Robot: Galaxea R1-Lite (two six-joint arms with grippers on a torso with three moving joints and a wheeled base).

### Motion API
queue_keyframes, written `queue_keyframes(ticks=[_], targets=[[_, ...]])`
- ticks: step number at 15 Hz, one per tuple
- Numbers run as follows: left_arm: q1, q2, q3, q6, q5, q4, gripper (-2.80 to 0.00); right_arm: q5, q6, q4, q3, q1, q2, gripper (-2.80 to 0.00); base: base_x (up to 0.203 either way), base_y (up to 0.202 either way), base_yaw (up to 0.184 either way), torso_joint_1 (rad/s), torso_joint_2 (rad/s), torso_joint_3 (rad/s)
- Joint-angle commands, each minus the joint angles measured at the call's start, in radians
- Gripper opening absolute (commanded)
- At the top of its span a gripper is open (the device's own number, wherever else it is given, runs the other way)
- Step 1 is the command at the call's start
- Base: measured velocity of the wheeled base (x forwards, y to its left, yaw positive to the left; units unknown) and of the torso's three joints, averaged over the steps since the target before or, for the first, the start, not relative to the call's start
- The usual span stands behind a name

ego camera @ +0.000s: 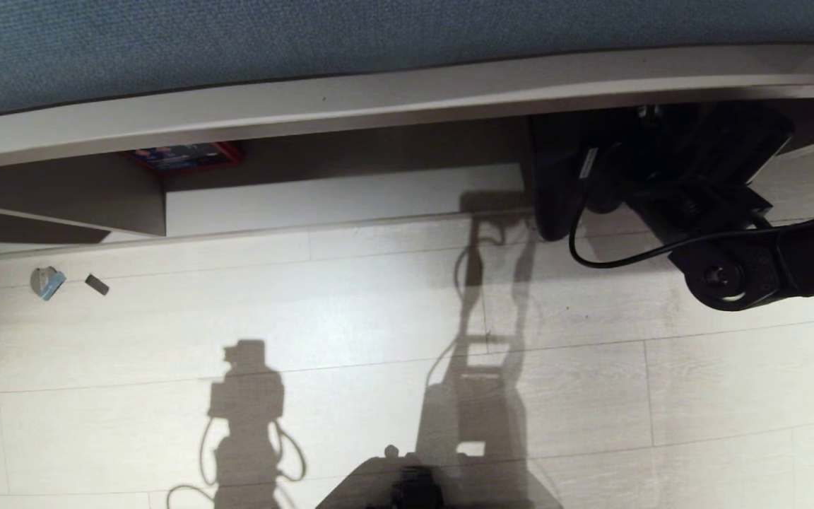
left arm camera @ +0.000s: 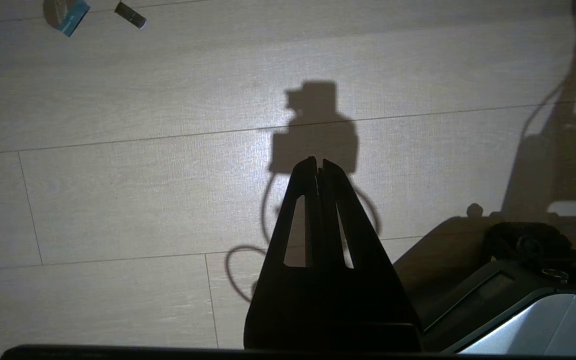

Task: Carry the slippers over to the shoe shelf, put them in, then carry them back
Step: Place the slippers into the shoe cabinet

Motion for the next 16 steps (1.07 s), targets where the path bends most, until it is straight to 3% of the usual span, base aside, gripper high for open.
queue_keyframes(ticks=[1,12,16], targets=[[0.0,-0.001,0.008,0.001,-0.001,0.0,-2.8,0.0,-0.002,-0.002,-0.037,0.009,0.023,-2.8,0.0,0.0,0.0,0.0,0.0,0.0],[0.0,-0.001,0.008,-0.003,-0.001,0.0,-2.8,0.029,-0.026,0.031,-0.324,0.0,0.217,-2.8,0.0,0.0,0.0,0.0,0.0,0.0],[0.0,-0.001,0.008,-0.003,-0.001,-0.002,-2.8,0.036,-0.02,0.105,-0.337,-0.009,0.212,-2.8,0.0,0.0,0.0,0.0,0.0,0.0]])
